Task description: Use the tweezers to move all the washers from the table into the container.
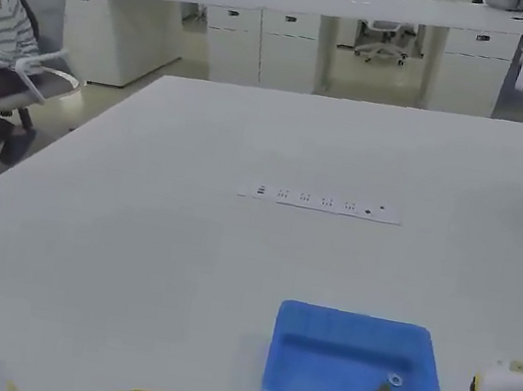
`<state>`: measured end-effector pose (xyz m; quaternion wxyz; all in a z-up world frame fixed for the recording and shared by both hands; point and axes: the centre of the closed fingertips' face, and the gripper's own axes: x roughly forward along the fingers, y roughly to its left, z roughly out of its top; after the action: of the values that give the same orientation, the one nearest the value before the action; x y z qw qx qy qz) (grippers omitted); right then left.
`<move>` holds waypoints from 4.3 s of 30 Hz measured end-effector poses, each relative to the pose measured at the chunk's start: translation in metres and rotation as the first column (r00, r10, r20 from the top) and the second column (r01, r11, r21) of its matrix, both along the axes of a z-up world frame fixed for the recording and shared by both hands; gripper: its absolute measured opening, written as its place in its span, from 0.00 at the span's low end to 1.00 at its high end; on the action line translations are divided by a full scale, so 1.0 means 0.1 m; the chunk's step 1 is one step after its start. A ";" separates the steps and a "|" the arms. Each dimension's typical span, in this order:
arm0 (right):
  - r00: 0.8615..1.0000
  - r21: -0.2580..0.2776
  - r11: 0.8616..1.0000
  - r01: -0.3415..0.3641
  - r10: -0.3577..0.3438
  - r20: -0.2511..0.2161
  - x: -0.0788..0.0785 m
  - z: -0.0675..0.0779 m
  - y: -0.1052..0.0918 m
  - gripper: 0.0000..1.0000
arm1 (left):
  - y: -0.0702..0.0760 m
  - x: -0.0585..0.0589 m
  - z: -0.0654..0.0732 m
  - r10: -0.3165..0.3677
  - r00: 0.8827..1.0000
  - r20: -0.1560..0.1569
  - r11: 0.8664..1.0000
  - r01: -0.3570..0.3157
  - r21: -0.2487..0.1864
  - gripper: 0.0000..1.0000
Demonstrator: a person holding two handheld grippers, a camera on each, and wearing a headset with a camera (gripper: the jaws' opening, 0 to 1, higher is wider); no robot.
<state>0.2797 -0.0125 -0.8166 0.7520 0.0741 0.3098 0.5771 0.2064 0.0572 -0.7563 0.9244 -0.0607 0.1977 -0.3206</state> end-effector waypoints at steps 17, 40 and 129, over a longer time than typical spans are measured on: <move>0.982 -0.101 0.995 -0.014 0.033 0.188 0.15 0.49 -0.26 0.03 | 0.23 0.05 -0.19 0.156 0.983 0.101 0.979 -0.168 0.119 0.99; 0.956 -0.124 0.975 0.184 -0.148 0.254 0.96 0.21 -0.36 0.03 | 0.30 0.09 -0.12 0.174 0.972 0.159 0.972 -0.195 0.128 0.98; 0.911 -0.208 0.978 -0.021 0.105 0.399 0.10 -0.19 -0.01 0.03 | 0.24 0.06 -0.19 0.144 0.983 0.116 0.979 -0.159 0.125 0.94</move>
<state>0.2893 -0.0139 -0.8352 0.7846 -0.1335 0.2046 0.5698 0.2122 0.0816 -0.7750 0.9573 0.0038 0.1640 -0.2378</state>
